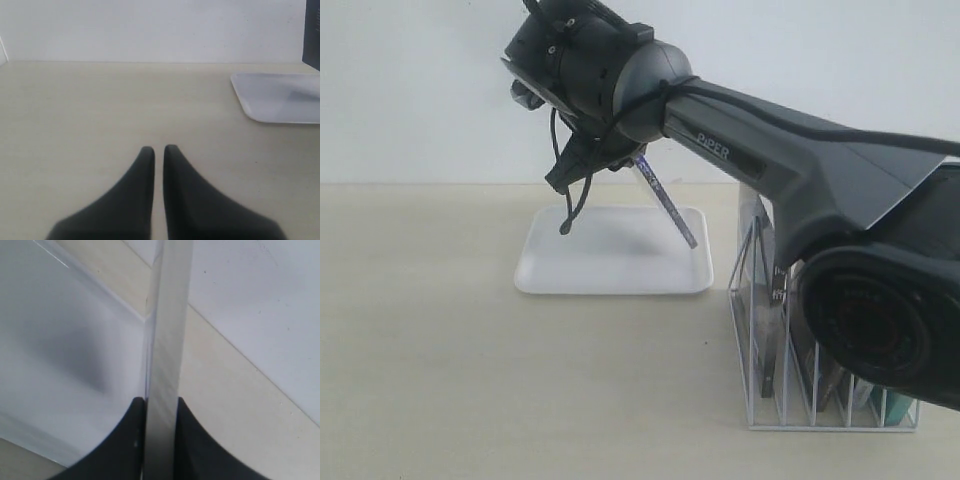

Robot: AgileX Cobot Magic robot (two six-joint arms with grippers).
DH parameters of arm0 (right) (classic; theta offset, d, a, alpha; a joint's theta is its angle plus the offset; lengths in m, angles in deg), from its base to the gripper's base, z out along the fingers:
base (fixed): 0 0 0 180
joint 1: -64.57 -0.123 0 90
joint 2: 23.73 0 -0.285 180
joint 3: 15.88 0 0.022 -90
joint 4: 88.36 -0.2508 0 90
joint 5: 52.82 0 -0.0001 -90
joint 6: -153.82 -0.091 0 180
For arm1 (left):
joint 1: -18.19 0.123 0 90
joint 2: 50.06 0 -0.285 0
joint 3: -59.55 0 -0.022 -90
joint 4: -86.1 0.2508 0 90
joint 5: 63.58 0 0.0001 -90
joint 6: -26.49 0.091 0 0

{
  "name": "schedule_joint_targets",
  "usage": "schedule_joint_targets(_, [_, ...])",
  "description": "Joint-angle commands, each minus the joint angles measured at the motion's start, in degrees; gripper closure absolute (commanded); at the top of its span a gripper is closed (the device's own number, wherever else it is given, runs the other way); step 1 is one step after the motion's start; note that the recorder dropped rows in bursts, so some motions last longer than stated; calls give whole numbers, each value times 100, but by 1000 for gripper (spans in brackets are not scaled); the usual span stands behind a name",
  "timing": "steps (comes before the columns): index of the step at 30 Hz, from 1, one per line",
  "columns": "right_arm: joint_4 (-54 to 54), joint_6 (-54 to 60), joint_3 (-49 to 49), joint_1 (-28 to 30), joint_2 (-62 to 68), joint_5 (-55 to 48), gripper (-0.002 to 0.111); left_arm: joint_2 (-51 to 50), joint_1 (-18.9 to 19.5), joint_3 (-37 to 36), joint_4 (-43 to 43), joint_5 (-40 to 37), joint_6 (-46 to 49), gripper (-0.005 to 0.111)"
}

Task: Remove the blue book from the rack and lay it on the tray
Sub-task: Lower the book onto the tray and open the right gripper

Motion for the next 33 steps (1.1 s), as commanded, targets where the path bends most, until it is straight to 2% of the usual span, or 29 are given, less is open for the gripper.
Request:
schedule_joint_targets(1, [269, 170, 58, 15, -92, 87, 108, 13, -46, -22, 12, 35, 12, 101])
schedule_joint_targets(15, [243, 412, 58, 15, -92, 87, 108, 13, -46, -22, 12, 35, 12, 101])
schedule_joint_targets(17, [161, 401, 58, 15, -92, 87, 102, 13, -46, -22, 12, 35, 12, 101])
schedule_joint_targets(21, [1, 401, 58, 15, -92, 87, 73, 13, -46, -22, 12, 35, 12, 101])
schedule_joint_targets(23, [-10, 401, 58, 15, -92, 87, 66, 13, -46, -22, 12, 35, 12, 101])
schedule_joint_targets(30, [-153, 243, 58, 15, -92, 87, 65, 13, -46, -22, 12, 35, 12, 101])
schedule_joint_targets(33, [-590, 229, 58, 15, -92, 87, 65, 13, -46, -22, 12, 35, 12, 101])
